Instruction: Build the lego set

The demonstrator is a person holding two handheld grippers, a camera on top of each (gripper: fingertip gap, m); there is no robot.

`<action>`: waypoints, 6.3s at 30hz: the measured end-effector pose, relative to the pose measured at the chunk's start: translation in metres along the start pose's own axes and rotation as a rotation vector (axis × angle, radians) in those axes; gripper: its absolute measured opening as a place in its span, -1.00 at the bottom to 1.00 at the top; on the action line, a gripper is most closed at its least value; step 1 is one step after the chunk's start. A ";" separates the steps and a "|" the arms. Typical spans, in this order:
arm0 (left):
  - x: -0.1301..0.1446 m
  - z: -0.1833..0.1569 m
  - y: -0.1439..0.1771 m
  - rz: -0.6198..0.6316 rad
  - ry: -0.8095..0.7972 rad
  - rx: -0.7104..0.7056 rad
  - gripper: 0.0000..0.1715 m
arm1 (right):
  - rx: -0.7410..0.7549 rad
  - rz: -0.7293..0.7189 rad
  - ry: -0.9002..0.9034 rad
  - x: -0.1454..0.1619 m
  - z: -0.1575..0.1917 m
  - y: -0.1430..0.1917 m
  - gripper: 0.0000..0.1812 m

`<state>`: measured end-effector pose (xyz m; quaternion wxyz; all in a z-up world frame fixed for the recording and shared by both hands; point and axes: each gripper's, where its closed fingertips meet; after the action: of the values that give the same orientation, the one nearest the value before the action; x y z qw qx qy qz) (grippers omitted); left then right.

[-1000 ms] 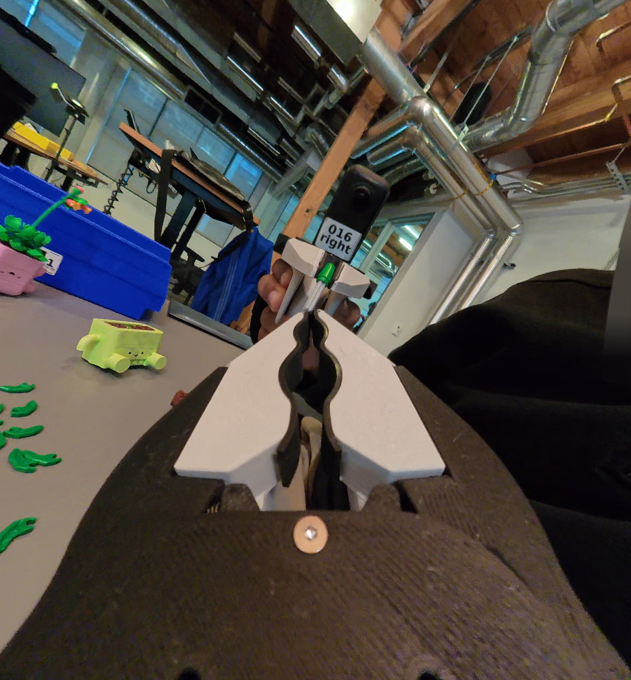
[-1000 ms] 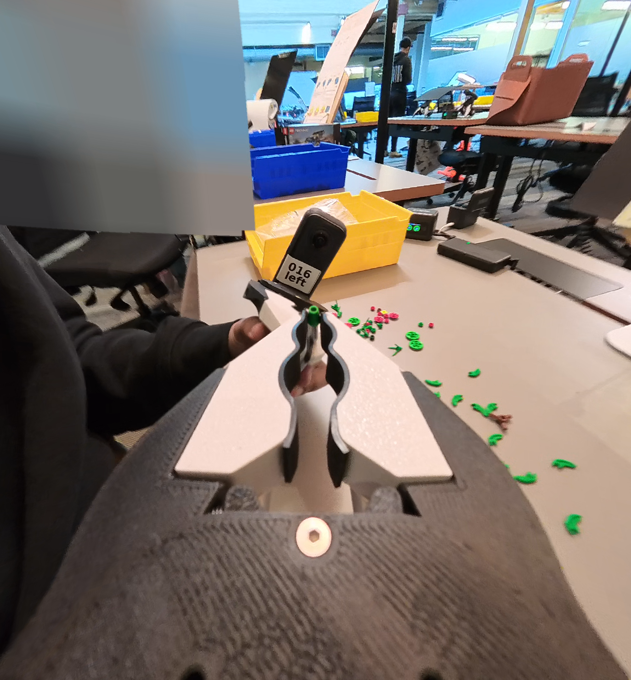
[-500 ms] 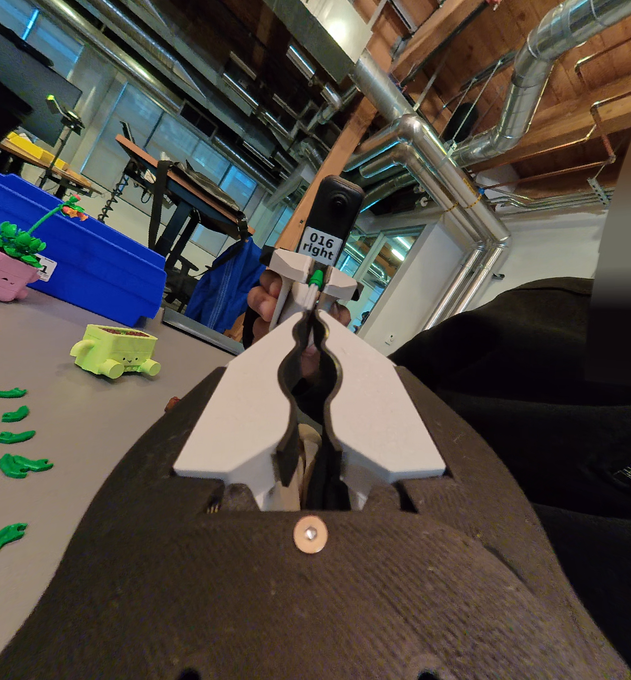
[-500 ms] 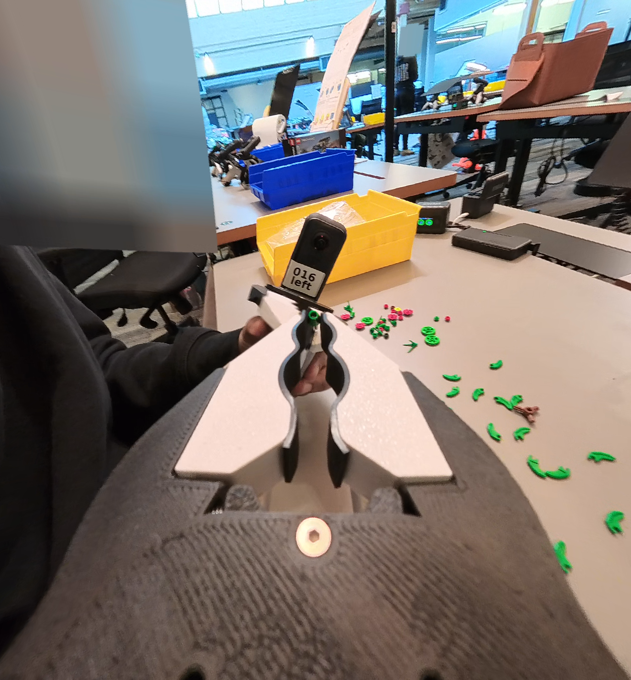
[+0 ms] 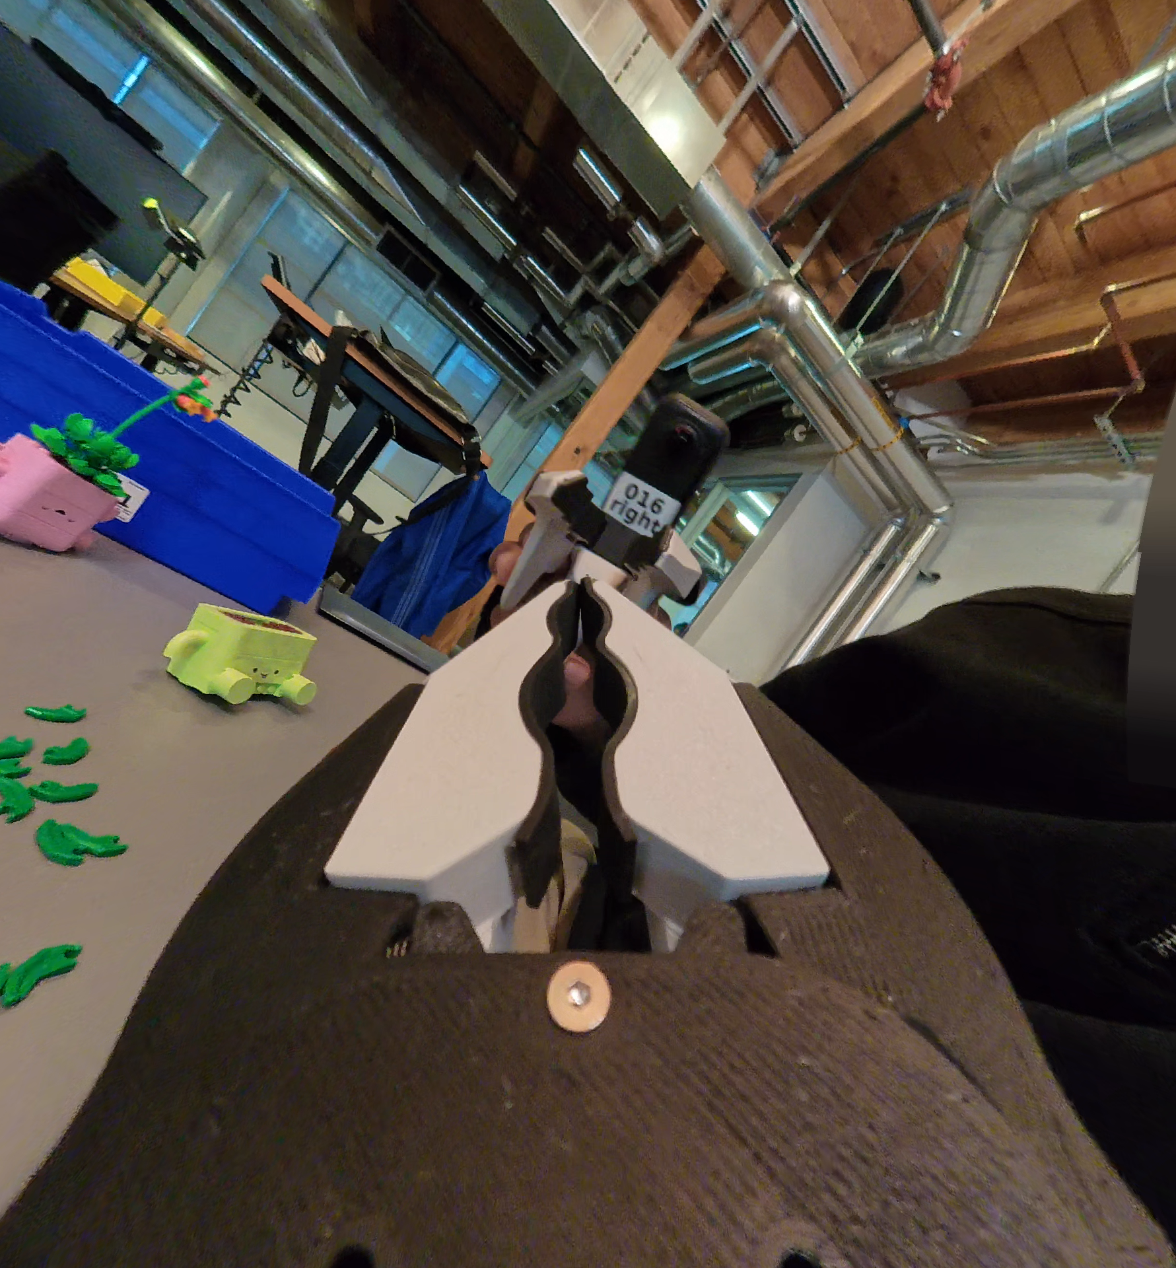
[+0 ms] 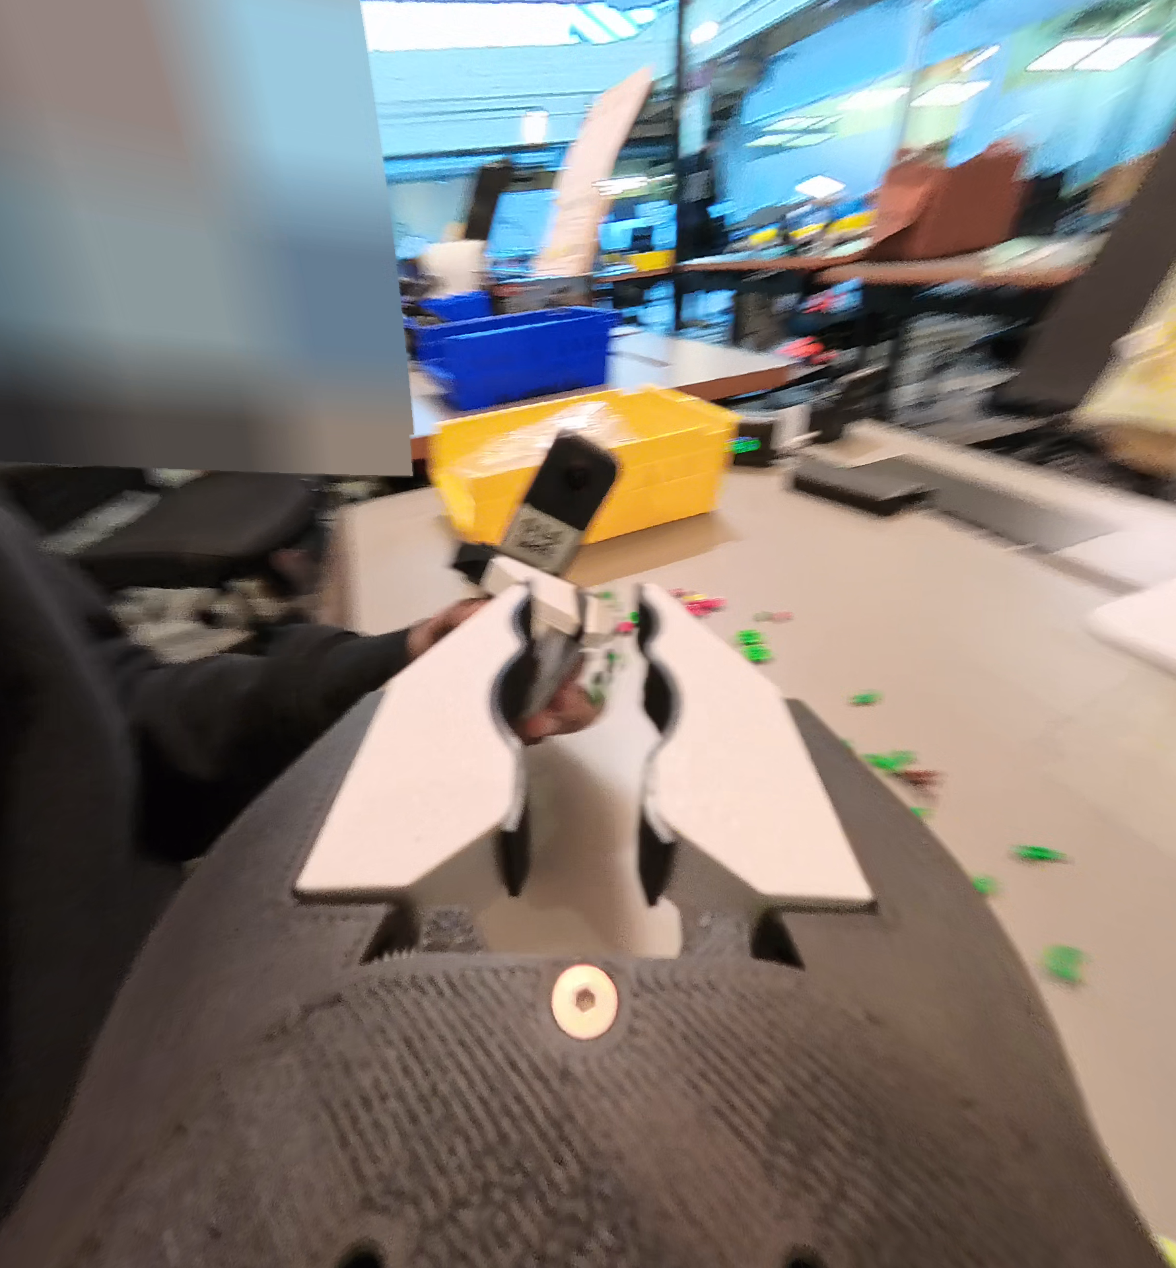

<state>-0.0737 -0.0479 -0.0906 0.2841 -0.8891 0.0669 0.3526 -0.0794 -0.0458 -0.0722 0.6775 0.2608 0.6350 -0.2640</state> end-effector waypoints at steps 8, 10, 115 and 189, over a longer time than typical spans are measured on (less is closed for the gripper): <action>-0.013 0.022 0.012 -0.082 0.075 -0.089 -1.00 | 0.352 0.198 0.611 0.016 -0.023 0.000 -0.73; -0.021 0.022 0.019 -0.114 0.062 -0.100 -1.00 | 0.412 0.227 0.634 0.018 -0.034 0.007 -0.73; 0.047 -0.022 -0.030 0.136 0.546 0.312 -0.65 | 0.231 0.054 0.572 0.022 0.035 0.027 -0.98; 0.043 0.002 -0.024 0.092 0.464 0.170 -0.94 | 0.158 -0.041 0.131 0.037 0.012 0.038 -0.99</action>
<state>-0.0355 -0.0231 -0.1090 0.3184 -0.9152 0.2002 0.1448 -0.0419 -0.0274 -0.1073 0.6063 0.3170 0.6603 -0.3096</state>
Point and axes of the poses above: each gripper's, where its closed fingertips meet, y back along the fingers, x out of its underside, z = x × y across the jaws, and after that the axes turned 2 degrees about -z, right-handed
